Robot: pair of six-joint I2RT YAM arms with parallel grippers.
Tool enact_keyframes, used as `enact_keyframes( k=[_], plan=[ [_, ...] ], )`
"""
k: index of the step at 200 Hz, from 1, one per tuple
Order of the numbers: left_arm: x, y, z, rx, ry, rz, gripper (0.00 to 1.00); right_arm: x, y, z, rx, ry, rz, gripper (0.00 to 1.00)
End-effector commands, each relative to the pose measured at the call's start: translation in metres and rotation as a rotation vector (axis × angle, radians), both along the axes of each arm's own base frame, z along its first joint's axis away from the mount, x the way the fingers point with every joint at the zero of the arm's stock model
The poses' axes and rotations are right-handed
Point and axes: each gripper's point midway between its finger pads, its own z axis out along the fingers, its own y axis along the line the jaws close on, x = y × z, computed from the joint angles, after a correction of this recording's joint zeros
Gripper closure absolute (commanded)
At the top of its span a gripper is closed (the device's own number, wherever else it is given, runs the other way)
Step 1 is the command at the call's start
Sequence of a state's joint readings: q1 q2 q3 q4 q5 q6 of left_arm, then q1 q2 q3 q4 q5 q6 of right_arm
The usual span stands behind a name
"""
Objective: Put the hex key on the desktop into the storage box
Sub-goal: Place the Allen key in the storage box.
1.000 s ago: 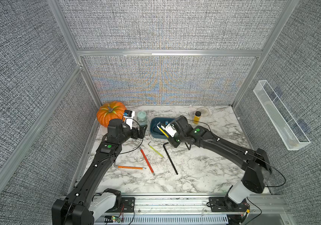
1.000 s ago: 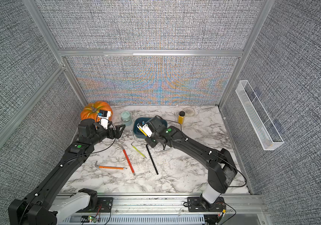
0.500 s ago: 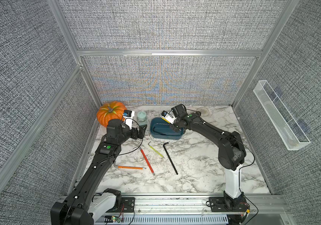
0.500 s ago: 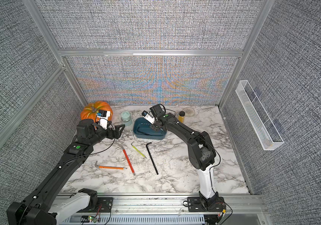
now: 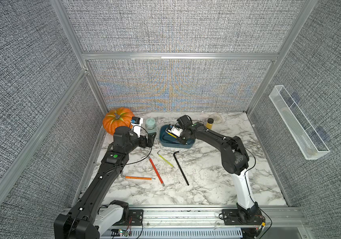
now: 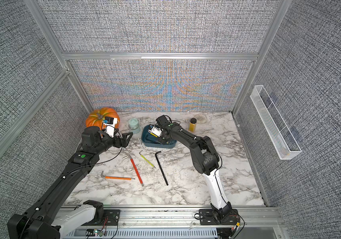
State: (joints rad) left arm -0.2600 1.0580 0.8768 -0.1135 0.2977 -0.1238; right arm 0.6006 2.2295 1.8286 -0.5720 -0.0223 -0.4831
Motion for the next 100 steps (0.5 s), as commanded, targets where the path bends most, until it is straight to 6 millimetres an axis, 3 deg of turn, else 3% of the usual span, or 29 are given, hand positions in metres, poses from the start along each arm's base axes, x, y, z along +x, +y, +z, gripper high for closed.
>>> enact_keyframes(
  k=[1, 58, 100],
  plan=[
    [-0.001, 0.000, 0.003, -0.002, -0.013, -0.004, 0.00, 0.000, 0.005, 0.000, 0.014, 0.021, -0.006, 1.00],
    [-0.004, 0.001, -0.002, -0.003, -0.008, -0.001, 0.00, -0.001, 0.003, -0.015, -0.003, 0.054, -0.015, 0.91],
    [-0.004, 0.001, -0.002, -0.001, -0.008, 0.000, 0.00, 0.001, 0.004, -0.012, 0.013, 0.045, -0.025, 0.61]
  ],
)
